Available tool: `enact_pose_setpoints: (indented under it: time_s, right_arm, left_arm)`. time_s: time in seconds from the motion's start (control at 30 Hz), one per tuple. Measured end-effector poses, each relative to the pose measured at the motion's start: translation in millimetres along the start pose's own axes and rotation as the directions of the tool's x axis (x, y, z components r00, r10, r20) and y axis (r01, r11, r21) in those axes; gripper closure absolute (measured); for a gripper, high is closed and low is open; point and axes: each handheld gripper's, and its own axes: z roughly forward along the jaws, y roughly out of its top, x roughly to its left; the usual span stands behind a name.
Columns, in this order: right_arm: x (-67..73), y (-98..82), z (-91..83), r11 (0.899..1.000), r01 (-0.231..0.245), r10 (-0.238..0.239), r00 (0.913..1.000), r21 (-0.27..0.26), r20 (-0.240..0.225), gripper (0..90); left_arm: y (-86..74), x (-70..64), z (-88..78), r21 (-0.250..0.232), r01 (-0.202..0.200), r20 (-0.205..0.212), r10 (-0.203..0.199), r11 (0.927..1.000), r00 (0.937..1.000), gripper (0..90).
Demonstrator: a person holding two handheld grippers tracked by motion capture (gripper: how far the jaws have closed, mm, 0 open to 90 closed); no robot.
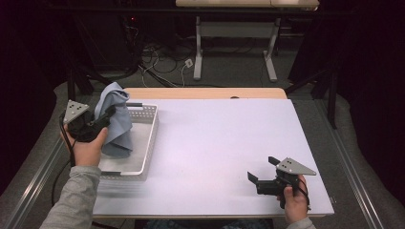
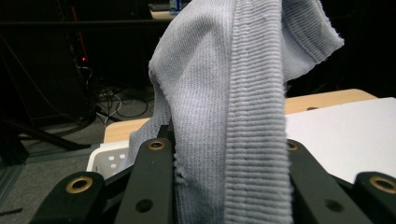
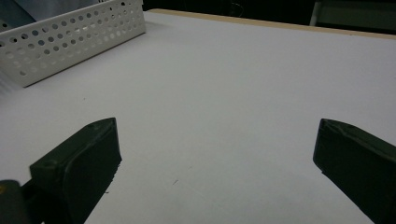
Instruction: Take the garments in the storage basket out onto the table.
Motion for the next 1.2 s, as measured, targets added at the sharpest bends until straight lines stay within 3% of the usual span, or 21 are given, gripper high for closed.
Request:
enact_pose_setpoints:
  time_s: [0.63,1.2]
  right_arm:
    - [0.0,0.1,-0.3,1.0,0.005,-0.005,1.0,0.002,0.003,0.8]
    - [0.3,0.1,-1.3,1.0,0.005,-0.005,0.9999,-0.001,0.009,0.8]
  left_arm:
    - [16.3,-11.0,-14.1,-0.049,0.024,0.072,-0.021,0.9985,0.9972,71.5]
    - [37.9,-33.2,-29.0,-0.071,0.008,0.17,0.004,0.9974,0.9854,71.4]
